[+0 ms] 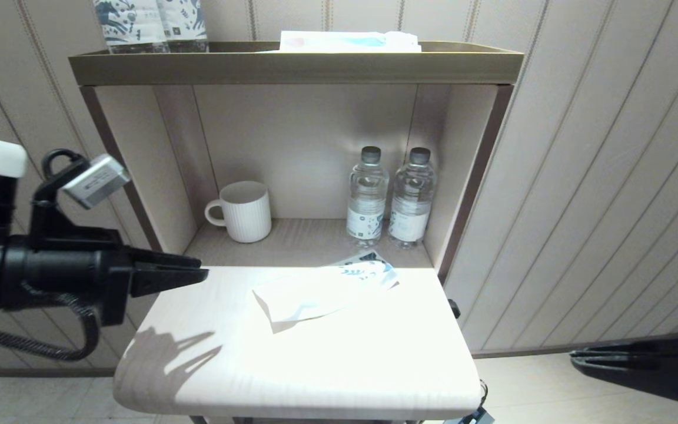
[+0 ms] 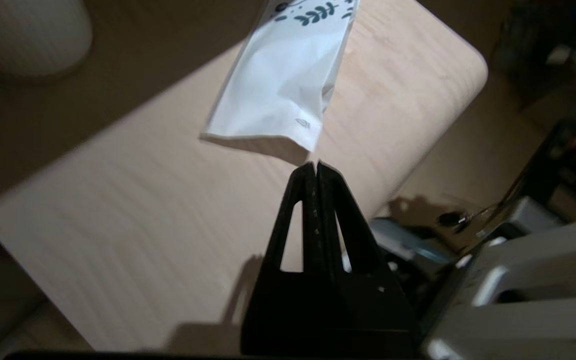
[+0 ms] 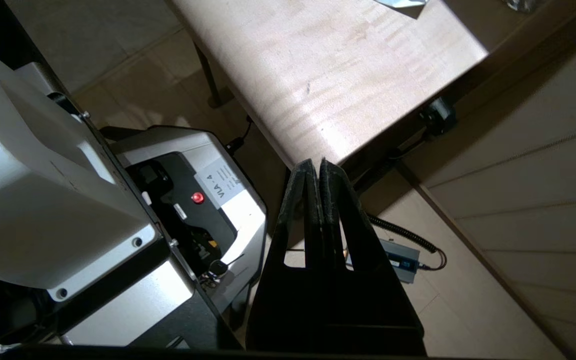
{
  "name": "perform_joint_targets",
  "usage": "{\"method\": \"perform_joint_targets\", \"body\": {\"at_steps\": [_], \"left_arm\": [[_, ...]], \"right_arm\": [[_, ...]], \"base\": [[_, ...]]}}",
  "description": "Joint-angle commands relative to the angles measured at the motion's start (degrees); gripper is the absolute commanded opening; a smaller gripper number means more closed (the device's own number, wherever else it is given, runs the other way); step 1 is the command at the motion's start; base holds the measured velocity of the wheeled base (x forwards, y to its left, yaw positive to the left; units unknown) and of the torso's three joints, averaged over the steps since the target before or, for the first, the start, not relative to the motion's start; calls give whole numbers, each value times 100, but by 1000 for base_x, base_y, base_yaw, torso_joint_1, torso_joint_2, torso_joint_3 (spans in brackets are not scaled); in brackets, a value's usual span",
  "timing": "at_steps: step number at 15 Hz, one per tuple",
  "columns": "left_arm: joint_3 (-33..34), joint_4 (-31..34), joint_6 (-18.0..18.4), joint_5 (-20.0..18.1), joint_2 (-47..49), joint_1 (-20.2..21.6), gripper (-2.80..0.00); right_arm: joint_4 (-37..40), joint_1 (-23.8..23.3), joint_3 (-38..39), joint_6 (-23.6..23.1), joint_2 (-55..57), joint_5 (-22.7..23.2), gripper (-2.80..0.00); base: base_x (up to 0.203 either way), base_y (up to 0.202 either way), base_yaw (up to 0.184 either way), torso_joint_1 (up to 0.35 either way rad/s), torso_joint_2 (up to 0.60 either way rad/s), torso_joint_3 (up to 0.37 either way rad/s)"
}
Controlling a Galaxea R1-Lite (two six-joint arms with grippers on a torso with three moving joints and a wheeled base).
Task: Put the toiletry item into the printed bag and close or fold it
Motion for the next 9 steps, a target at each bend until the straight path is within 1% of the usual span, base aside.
{"method": "perform_joint_targets", "body": {"at_steps": [1, 2, 3, 4, 5, 7, 8, 9], "left_arm": [[269, 444, 21, 127, -1477, -2, -280], [316, 761, 20, 450, -2080, 32, -280], [388, 1040, -17, 1015, -2716, 78, -280], [515, 1272, -114, 1649, -3348, 115, -280], [675, 1496, -256, 2259, -3987, 142, -280], [1078, 2019, -539, 3304, -5101, 210, -280], [1387, 2260, -718, 3871, -5556, 344, -280], [1737, 2401, -900, 4277, -5809, 631, -280]], "right_arm": [[35, -148, 136, 319, -552, -58, -280], [49, -385, 199, 674, -847, -227, -280], [56, -738, 312, 969, -1218, -479, -280], [56, -1050, 501, 1131, -1634, -722, -280], [48, -1345, 791, 1230, -2095, -933, -280], [12, -1809, 1750, 1310, -3066, -1203, -280], [-56, -2019, 2346, 1285, -3565, -1286, -280], [-169, -2163, 2896, 1227, -3867, -1348, -280]], "base": [[0, 0, 0, 0, 0, 0], [0, 0, 0, 0, 0, 0], [0, 0, 0, 0, 0, 0], [0, 0, 0, 0, 0, 0], [0, 0, 0, 0, 0, 0], [0, 0, 0, 0, 0, 0], [0, 0, 0, 0, 0, 0], [0, 0, 0, 0, 0, 0]]}}
